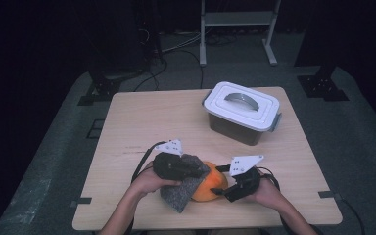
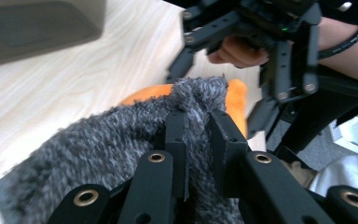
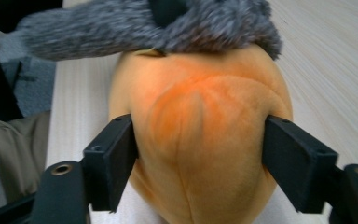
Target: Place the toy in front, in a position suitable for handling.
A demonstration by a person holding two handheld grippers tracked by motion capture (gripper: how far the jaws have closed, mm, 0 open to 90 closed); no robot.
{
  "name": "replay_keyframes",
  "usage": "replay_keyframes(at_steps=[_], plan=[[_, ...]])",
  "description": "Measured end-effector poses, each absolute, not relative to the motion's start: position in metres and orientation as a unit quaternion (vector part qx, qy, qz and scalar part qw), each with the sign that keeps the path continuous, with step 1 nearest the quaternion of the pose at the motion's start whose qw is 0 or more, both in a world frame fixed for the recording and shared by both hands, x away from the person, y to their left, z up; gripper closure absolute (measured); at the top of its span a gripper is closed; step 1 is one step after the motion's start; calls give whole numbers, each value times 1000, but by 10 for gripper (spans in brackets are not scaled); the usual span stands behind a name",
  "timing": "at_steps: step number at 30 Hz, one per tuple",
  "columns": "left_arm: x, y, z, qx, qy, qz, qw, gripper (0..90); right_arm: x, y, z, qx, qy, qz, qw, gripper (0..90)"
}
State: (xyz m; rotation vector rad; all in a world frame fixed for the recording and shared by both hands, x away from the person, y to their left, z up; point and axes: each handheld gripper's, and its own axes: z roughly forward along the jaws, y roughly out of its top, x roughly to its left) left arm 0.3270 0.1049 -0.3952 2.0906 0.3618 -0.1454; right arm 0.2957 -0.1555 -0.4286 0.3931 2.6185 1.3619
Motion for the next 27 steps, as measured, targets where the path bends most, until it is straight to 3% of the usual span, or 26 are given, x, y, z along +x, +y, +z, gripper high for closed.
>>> replay_keyframes(at_steps=[4,8,14,27], plan=[[326,103,-394,855,149,-69,493,786,295,-156,-427,111,881,449,103,409],[328,101,-385,850,143,-61,503,786,294,-157,-425,100,877,454,123,464],[331,93,-383,859,137,-49,490,786,298,-162,-426,97,874,460,120,489],[331,118,-391,863,153,-46,480,781,298,-172,-430,86,879,455,110,504]])
